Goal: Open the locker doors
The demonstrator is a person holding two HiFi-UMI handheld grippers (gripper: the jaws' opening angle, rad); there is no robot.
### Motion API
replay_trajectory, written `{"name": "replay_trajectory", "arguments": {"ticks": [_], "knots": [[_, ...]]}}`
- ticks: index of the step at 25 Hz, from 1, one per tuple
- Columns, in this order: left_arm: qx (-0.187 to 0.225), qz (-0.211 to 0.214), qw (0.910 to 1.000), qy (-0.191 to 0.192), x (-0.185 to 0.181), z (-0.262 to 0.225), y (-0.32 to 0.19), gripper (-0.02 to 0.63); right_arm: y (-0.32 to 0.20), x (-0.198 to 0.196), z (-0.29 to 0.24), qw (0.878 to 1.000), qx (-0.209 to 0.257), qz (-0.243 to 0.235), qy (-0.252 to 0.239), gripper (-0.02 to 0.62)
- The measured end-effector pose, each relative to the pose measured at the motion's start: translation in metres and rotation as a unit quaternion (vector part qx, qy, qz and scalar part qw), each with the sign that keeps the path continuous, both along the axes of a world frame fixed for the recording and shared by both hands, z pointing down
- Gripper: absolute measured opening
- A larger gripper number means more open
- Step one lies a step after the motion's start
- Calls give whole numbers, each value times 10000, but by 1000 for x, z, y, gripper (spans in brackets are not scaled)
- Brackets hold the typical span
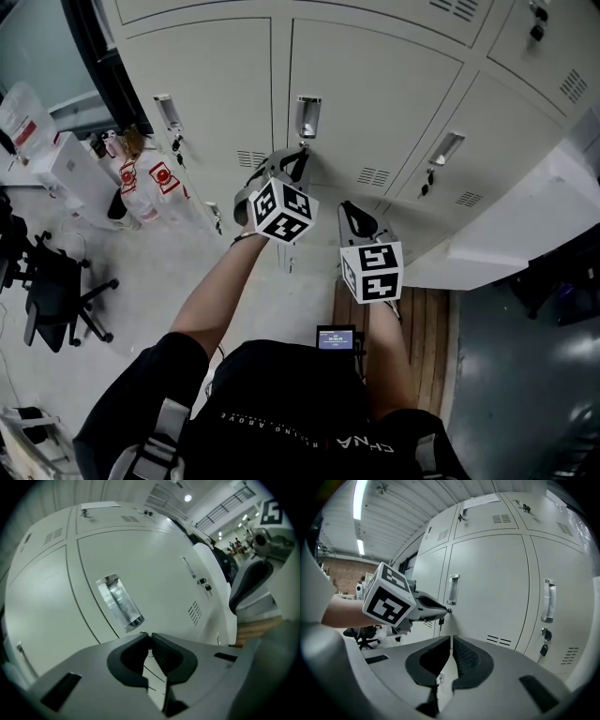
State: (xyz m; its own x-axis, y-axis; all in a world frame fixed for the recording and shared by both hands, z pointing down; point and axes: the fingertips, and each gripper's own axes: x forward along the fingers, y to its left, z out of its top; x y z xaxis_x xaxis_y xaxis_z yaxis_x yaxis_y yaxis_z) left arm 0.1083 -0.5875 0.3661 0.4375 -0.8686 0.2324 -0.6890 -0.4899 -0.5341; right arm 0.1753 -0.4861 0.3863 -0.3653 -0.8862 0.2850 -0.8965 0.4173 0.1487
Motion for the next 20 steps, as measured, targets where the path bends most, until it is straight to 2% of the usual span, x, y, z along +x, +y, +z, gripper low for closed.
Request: {"name": "replay_trajectory", "arguments": {"ticks": [3,5,7,10,12,16,17,18,20], "knots": [[239,246,9951,-925,2,1,2,38,0,-3,-2,10000,14,-21,-15,41],[406,394,9864,-1546,3,2,3,38,1,-5,-3,10000,18,-39,-13,41],[582,530,9733,-2154,4,4,4,38,1,-7,-3,10000,25,-54,-19,41],[837,730,9479,-2985,5,7,6,38,3,-9,-4,10000,34,-63,-32,41],[1002,861,9276,-3494,6,7,7,38,3,-10,-4,10000,32,-54,-32,41],[1342,1119,8705,-4600,6,12,9,38,5,-10,-2,10000,42,0,-61,41],[1374,1186,8610,-4751,7,13,9,38,5,-9,-1,10000,38,12,-77,41],[1387,1244,8551,-4839,7,14,9,38,6,-9,0,10000,30,21,-90,41],[1398,1312,8519,-4874,7,15,9,38,7,-9,1,9999,14,33,-97,41]]}}
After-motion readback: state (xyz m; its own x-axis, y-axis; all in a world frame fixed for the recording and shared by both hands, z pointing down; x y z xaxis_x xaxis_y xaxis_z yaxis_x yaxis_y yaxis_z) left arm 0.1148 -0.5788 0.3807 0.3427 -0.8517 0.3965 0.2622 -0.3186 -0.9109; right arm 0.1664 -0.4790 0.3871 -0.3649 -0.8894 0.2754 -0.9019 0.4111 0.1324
